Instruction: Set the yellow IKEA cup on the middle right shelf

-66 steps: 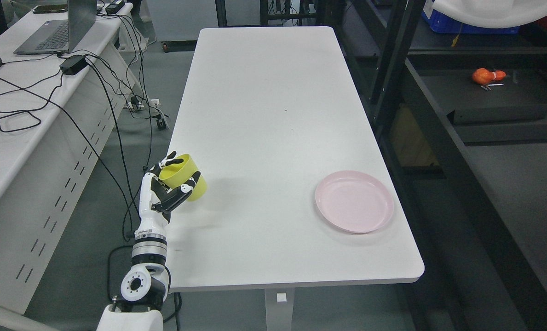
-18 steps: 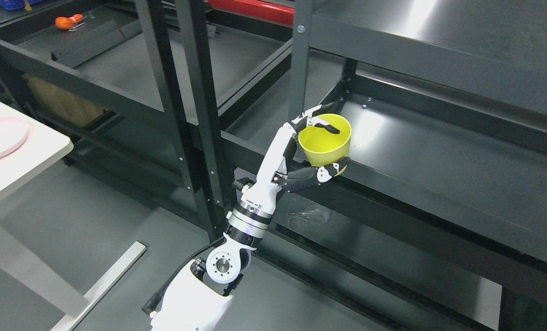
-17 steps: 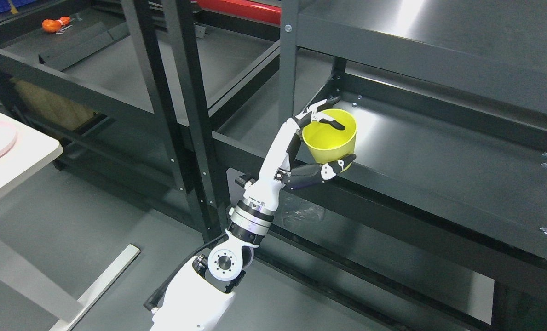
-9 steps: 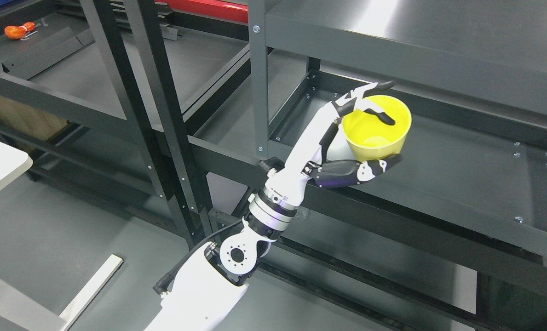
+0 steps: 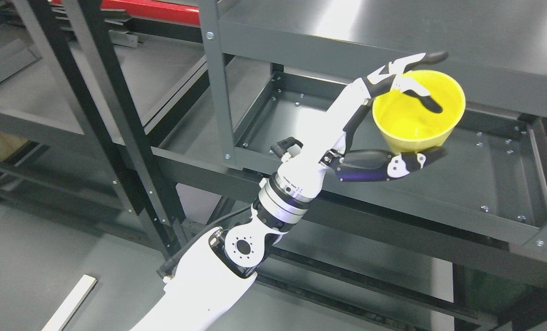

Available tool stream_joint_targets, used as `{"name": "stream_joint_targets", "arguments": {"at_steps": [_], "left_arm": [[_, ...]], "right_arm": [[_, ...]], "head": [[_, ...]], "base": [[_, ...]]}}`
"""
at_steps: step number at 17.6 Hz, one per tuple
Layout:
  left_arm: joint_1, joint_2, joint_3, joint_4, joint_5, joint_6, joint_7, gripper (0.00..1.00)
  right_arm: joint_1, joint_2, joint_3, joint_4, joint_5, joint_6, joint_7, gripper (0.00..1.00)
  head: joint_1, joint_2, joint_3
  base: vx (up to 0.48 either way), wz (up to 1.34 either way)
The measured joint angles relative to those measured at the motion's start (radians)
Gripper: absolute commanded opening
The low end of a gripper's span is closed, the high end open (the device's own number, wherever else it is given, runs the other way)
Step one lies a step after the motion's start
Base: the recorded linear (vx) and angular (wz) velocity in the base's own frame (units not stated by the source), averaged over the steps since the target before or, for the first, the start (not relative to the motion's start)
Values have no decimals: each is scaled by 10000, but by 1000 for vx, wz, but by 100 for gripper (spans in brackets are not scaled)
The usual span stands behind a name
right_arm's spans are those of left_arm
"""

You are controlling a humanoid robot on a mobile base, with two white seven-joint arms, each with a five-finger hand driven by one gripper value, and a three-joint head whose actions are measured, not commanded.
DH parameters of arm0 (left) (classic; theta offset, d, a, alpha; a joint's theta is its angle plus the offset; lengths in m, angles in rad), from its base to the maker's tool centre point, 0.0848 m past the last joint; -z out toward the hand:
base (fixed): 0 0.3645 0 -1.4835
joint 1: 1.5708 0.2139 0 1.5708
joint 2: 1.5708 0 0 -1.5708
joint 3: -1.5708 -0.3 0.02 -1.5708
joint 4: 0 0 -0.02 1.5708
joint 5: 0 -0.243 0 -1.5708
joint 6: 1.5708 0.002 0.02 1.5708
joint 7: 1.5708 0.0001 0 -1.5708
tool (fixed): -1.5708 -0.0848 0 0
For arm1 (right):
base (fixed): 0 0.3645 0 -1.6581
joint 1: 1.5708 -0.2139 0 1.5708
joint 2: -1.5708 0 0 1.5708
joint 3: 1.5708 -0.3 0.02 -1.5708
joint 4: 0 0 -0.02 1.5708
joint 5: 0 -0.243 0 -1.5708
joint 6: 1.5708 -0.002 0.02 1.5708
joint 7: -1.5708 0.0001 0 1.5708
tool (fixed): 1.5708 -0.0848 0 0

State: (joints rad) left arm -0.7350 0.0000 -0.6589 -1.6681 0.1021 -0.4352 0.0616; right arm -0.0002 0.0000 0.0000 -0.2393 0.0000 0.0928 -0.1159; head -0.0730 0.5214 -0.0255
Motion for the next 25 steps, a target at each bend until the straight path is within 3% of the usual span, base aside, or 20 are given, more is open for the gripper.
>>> {"name": "stream_joint_targets", "arguments": {"at_steps": [6,10,18,25], "left_arm": [[-1061,0,129,-479,651,99,36,0],[-1722,-1,424,-649,1189,1044,156,0],[-2900,-1,1216,-822,2066,5843,1828,0],[-3776,-1,1548,-341,3571,8262,2526,1]], "right_arm": [[1,0,0,0,0,0,0,99],[2,0,0,0,0,0,0,99],[2,0,0,1,0,0,0,99],[2,0,0,0,0,0,0,99]], "head": [[0,-1,0],[0,-2,0],[0,-2,0],[0,-2,0]], "base": [[67,-217],[89,-224],[46,-111],[0,0]]}}
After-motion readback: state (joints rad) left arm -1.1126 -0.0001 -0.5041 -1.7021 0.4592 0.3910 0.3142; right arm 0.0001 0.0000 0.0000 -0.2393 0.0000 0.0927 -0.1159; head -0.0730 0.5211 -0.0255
